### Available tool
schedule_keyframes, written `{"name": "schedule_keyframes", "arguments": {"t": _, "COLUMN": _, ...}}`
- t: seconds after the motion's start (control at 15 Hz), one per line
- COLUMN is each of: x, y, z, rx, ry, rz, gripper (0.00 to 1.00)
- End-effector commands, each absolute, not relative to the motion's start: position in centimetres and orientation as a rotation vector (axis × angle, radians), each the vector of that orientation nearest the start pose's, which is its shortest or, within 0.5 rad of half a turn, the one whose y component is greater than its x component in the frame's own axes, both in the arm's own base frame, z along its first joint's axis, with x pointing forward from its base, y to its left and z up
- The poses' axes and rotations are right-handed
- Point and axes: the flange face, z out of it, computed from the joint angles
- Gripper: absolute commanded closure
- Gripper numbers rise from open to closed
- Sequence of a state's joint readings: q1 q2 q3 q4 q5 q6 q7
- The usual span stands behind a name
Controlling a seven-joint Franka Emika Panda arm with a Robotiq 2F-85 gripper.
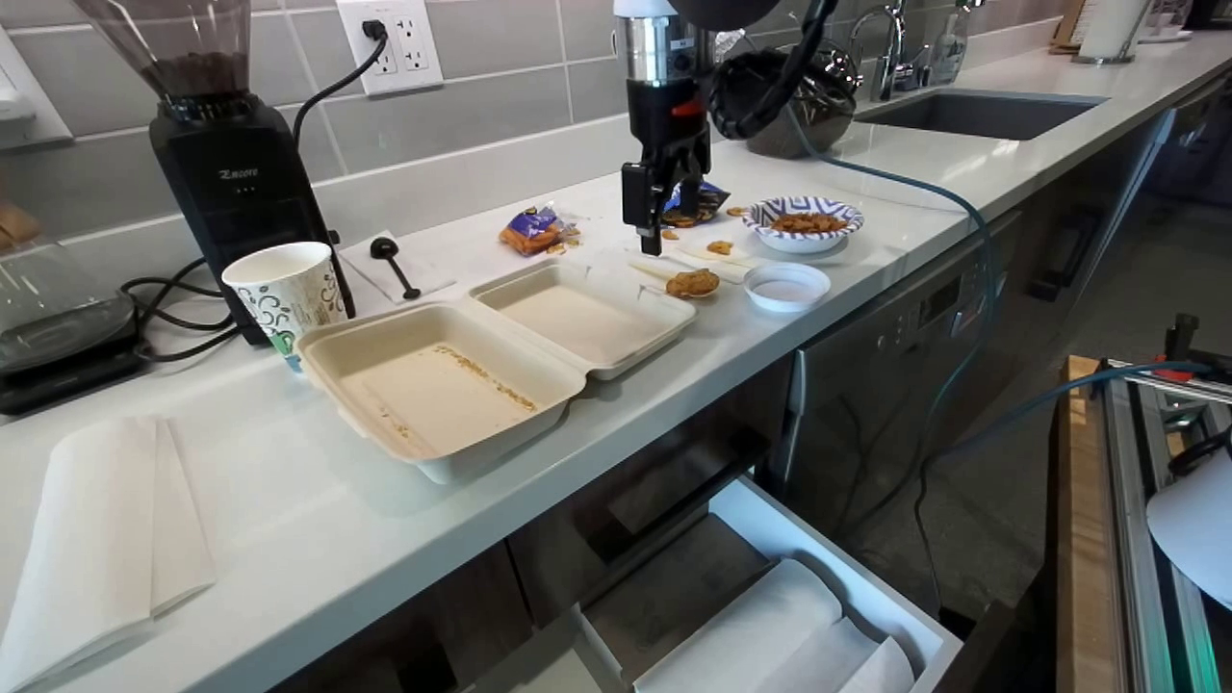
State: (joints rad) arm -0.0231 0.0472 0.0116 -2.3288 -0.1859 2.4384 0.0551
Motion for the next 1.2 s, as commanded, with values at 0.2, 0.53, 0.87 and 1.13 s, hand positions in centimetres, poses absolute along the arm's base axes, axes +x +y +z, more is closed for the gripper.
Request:
{"name": "schedule_keyframes", "arguments": {"t": 0.2, "x": 53.1, "y": -1.3, "z": 30.7, "rx": -3.247, "ry": 0.148, "rz": -0.095, "gripper": 0.00}}
{"name": "schedule_keyframes", "arguments": {"t": 0.53, "x": 54.1, "y": -1.2, "z": 30.2, "rx": -3.226, "ry": 0.253, "rz": -0.128, "gripper": 0.00}}
{"name": "schedule_keyframes", "arguments": {"t": 0.87, "x": 54.3, "y": -1.6, "z": 29.6, "rx": -3.211, "ry": 0.273, "rz": -0.112, "gripper": 0.01}}
{"name": "schedule_keyframes", "arguments": {"t": 1.13, "x": 54.3, "y": -1.7, "z": 29.3, "rx": -3.204, "ry": 0.296, "rz": -0.105, "gripper": 0.24}}
